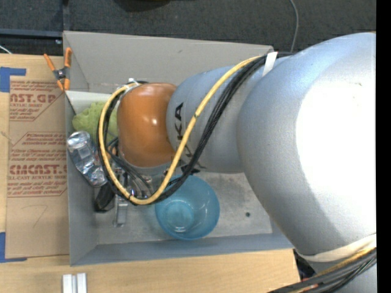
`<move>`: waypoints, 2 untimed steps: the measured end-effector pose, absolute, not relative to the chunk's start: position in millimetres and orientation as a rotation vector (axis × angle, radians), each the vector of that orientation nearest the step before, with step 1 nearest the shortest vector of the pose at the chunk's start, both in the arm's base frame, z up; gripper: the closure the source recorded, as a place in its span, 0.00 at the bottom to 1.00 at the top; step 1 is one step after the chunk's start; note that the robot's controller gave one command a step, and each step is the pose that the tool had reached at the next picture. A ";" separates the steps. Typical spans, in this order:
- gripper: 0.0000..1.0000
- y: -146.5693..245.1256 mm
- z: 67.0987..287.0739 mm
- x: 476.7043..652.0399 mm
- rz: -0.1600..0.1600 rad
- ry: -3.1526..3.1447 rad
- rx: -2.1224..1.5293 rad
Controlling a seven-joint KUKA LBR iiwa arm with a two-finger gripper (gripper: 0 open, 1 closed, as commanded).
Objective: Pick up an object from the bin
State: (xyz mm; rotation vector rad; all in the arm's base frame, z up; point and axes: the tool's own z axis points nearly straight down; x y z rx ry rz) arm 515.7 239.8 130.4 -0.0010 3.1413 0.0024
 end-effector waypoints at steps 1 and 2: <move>1.00 239.8 130.4 515.7 0.002 3.141 -0.001; 1.00 239.9 130.2 515.8 0.002 3.141 0.000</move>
Offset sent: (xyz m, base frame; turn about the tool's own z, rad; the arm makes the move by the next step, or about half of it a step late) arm 0.0000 0.0000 0.0000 0.0000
